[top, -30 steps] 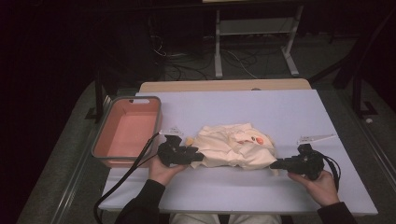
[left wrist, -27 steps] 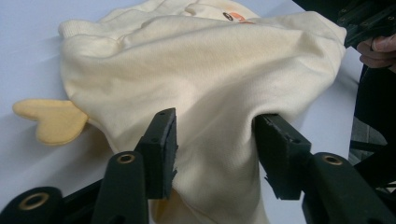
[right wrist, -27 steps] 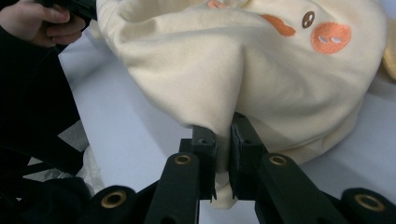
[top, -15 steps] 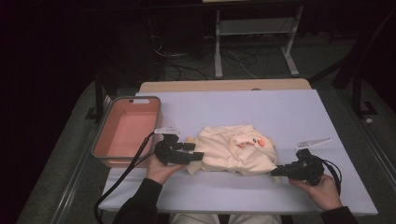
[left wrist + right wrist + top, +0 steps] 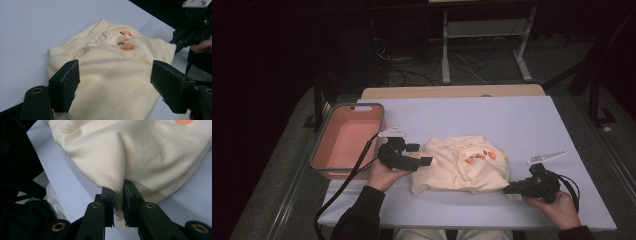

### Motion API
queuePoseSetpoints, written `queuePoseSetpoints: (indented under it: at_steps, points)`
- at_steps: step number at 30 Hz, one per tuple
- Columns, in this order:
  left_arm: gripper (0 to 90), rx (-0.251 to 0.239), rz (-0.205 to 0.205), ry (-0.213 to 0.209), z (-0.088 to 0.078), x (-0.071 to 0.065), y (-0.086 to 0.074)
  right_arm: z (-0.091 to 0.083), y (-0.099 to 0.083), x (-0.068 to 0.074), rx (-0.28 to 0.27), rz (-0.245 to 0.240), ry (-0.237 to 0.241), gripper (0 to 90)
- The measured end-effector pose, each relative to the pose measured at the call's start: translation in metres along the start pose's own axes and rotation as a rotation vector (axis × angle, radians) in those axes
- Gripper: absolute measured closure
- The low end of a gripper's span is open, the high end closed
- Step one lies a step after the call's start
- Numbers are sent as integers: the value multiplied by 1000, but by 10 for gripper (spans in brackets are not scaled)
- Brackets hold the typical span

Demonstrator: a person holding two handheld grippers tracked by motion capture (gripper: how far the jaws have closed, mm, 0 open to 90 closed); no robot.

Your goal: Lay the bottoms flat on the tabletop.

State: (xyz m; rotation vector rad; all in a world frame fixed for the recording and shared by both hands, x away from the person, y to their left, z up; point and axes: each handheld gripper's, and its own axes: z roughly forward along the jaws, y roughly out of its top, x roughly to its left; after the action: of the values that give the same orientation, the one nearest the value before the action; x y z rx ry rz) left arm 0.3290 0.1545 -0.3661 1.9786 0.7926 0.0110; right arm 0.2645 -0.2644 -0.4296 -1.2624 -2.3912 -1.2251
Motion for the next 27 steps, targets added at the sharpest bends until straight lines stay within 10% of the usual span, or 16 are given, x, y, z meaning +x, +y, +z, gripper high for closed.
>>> queuePoseSetpoints:
  at_steps: [27]
  points:
    - [233, -33, -132, 153, 25, 55, 22, -8, 1, -1, -17, -25, 13, 742]
